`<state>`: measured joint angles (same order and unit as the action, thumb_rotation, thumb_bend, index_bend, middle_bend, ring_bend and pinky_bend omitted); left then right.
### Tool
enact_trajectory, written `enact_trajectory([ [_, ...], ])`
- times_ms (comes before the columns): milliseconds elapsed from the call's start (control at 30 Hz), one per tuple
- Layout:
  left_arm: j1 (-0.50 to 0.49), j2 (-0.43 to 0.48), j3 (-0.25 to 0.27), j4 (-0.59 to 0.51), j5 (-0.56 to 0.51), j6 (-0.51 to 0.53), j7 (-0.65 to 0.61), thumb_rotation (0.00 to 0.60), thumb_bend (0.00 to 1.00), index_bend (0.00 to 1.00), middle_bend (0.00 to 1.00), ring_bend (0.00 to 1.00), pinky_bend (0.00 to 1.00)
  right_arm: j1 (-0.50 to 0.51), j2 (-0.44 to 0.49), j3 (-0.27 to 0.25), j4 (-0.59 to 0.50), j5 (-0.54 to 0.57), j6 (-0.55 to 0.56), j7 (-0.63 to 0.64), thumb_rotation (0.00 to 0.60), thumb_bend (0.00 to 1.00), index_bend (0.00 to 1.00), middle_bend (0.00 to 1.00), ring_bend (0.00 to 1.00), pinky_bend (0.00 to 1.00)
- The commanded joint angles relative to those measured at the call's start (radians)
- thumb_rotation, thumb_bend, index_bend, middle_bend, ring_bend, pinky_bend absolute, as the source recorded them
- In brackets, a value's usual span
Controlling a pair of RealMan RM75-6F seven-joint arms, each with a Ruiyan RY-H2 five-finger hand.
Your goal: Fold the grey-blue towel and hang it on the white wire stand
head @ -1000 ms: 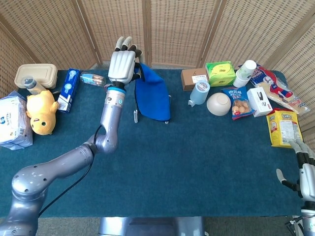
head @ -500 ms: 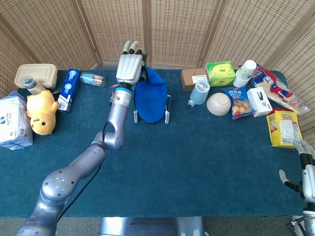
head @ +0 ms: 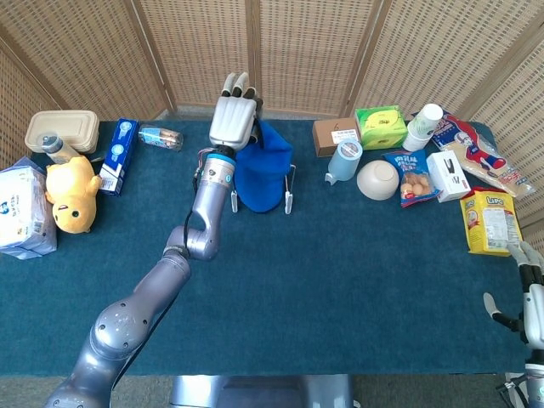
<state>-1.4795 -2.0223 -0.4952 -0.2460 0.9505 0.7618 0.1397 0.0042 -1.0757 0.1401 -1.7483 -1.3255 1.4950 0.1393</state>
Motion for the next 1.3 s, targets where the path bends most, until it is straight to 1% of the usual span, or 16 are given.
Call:
enact_trajectory([
  [33, 0.005, -0.009, 0.005, 0.022, 0.006, -0.020, 0.031, 0.600, 0.54, 0.71, 0.29, 0.06, 0.00, -0.002, 0.001, 0.001, -0.002, 0.003, 0.000, 0.000, 0.600, 0.31, 0.07, 0.05, 0.00, 0.00],
  [67, 0.008, -0.010, 0.007, 0.026, 0.005, -0.036, 0.046, 0.600, 0.54, 0.67, 0.26, 0.04, 0.00, -0.002, 0.002, 0.001, -0.002, 0.003, 0.000, 0.001, 0.600, 0.31, 0.07, 0.05, 0.00, 0.00],
  [133, 0.010, -0.010, 0.009, 0.033, 0.004, -0.056, 0.085, 0.600, 0.53, 0.46, 0.13, 0.00, 0.00, -0.002, 0.003, 0.002, -0.004, 0.004, 0.001, -0.001, 0.600, 0.31, 0.07, 0.05, 0.00, 0.00],
  [167, 0.010, -0.010, 0.010, 0.035, 0.004, -0.063, 0.105, 0.600, 0.53, 0.38, 0.09, 0.00, 0.00, -0.002, 0.004, 0.002, -0.005, 0.003, 0.000, 0.000, 0.600, 0.30, 0.07, 0.05, 0.00, 0.00],
  [200, 0.010, -0.009, 0.009, 0.037, 0.002, -0.068, 0.125, 0.600, 0.52, 0.27, 0.04, 0.00, 0.00, -0.002, 0.004, 0.003, -0.006, 0.003, 0.000, 0.000, 0.600, 0.30, 0.07, 0.05, 0.00, 0.00],
  [267, 0.011, -0.005, 0.016, 0.040, 0.007, -0.072, 0.178, 0.600, 0.51, 0.10, 0.00, 0.00, 0.00, -0.003, 0.005, 0.003, -0.007, 0.000, 0.002, 0.001, 0.600, 0.30, 0.06, 0.05, 0.00, 0.00],
  [333, 0.014, 0.003, 0.020, 0.028, 0.015, -0.057, 0.201, 0.600, 0.50, 0.02, 0.00, 0.00, 0.00, -0.004, 0.005, 0.002, -0.009, -0.003, 0.004, 0.001, 0.600, 0.31, 0.06, 0.05, 0.00, 0.00],
  [400, 0.018, 0.012, 0.017, 0.010, 0.018, -0.032, 0.199, 0.600, 0.50, 0.00, 0.00, 0.00, 0.00, -0.005, 0.005, 0.001, -0.010, -0.005, 0.004, 0.001, 0.600, 0.31, 0.06, 0.05, 0.00, 0.00],
  [500, 0.023, 0.020, 0.017, -0.004, 0.022, -0.019, 0.206, 0.600, 0.48, 0.00, 0.00, 0.00, 0.00, -0.006, 0.005, 0.000, -0.012, -0.008, 0.006, 0.000, 0.600, 0.31, 0.06, 0.05, 0.00, 0.00],
  [700, 0.043, 0.037, 0.008, -0.059, 0.023, 0.024, 0.199, 0.600, 0.37, 0.00, 0.00, 0.00, 0.00, -0.010, 0.007, -0.001, -0.015, -0.017, 0.015, 0.002, 0.600, 0.31, 0.06, 0.05, 0.00, 0.00],
  [867, 0.090, 0.081, -0.003, -0.148, 0.026, 0.092, 0.158, 0.600, 0.36, 0.00, 0.00, 0.00, 0.00, -0.010, 0.018, 0.002, -0.017, -0.027, 0.021, 0.008, 0.600, 0.31, 0.06, 0.05, 0.00, 0.00],
  [1000, 0.145, 0.130, -0.007, -0.252, 0.026, 0.143, 0.142, 0.600, 0.36, 0.00, 0.00, 0.00, 0.00, -0.005, 0.024, 0.006, -0.016, -0.032, 0.018, 0.010, 0.600, 0.31, 0.06, 0.05, 0.00, 0.00],
  [1067, 0.192, 0.171, -0.015, -0.352, 0.016, 0.176, 0.130, 0.600, 0.36, 0.00, 0.00, 0.00, 0.00, -0.002, 0.028, 0.009, -0.016, -0.037, 0.018, 0.011, 0.600, 0.31, 0.06, 0.05, 0.00, 0.00],
  [1100, 0.238, 0.206, -0.019, -0.440, 0.010, 0.208, 0.116, 0.600, 0.36, 0.01, 0.00, 0.00, 0.00, 0.002, 0.030, 0.013, -0.016, -0.040, 0.017, 0.012, 0.600, 0.31, 0.06, 0.05, 0.00, 0.00],
  [1167, 0.289, 0.257, -0.008, -0.554, 0.015, 0.240, 0.123, 0.600, 0.35, 0.03, 0.00, 0.00, 0.00, 0.004, 0.032, 0.014, -0.016, -0.040, 0.015, 0.014, 0.600, 0.31, 0.06, 0.05, 0.00, 0.00],
  [1300, 0.419, 0.391, 0.026, -0.832, 0.016, 0.315, 0.163, 0.600, 0.35, 0.06, 0.00, 0.00, 0.00, 0.012, 0.036, 0.017, -0.012, -0.042, 0.006, 0.017, 0.600, 0.30, 0.06, 0.05, 0.00, 0.00],
])
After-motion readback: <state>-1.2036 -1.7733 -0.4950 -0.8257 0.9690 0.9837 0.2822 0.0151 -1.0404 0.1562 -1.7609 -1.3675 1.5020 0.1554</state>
